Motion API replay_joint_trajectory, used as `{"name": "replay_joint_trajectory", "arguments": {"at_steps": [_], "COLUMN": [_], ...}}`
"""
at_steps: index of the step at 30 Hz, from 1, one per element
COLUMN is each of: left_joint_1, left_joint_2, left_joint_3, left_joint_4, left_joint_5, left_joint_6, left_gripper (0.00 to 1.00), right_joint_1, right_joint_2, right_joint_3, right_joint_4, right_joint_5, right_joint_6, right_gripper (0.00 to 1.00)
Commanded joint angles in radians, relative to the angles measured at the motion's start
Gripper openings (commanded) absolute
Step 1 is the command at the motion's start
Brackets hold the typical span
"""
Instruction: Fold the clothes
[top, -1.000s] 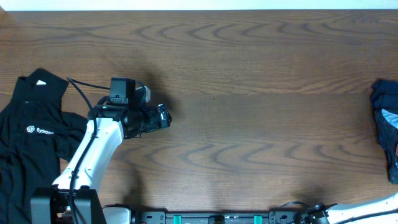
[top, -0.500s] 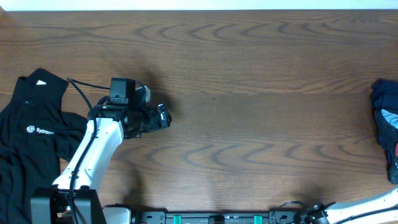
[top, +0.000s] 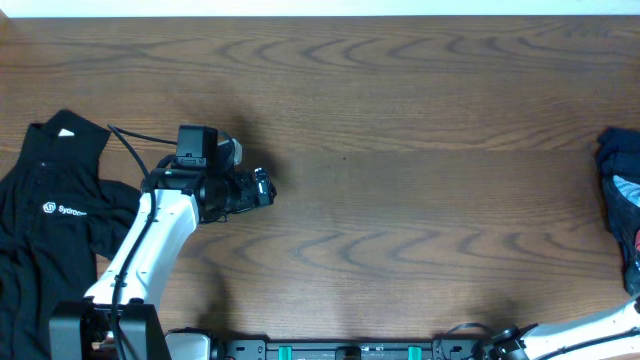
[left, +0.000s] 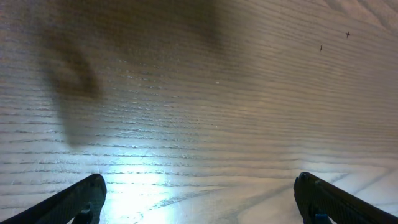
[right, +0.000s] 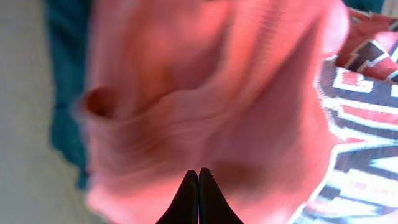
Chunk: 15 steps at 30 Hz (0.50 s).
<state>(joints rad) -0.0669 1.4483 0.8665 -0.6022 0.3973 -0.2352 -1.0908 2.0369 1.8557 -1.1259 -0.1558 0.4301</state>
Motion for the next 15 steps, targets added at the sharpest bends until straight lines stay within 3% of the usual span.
{"name": "replay_joint_trajectory", "arguments": {"at_steps": [1, 9, 15], "left_joint_1": [0.005, 0.005, 0.005], "left_joint_2": [-0.004, -0.004, -0.004], "left_joint_3": [0.013, 0.013, 0.013], "left_joint_4": [0.001, 0.012, 0.013], "left_joint_5": [0.010, 0.010, 0.010], "left_joint_6": [0.017, 0.017, 0.017], "left_gripper": [0.98, 0.98, 0.98], "right_joint_1": [-0.026, -0.005, 0.050], "right_joint_2": [-0.021, -0.020, -0.021], "right_joint_3": [-0.070, -0.212, -0.211], "right_joint_4": [0.042, 0.201, 0.224], "right_joint_5": [0.040, 0.063, 0.027], "right_joint_6": [0.015, -0.019, -0.069], "right_gripper": [0.01, 0.01, 0.01]}}
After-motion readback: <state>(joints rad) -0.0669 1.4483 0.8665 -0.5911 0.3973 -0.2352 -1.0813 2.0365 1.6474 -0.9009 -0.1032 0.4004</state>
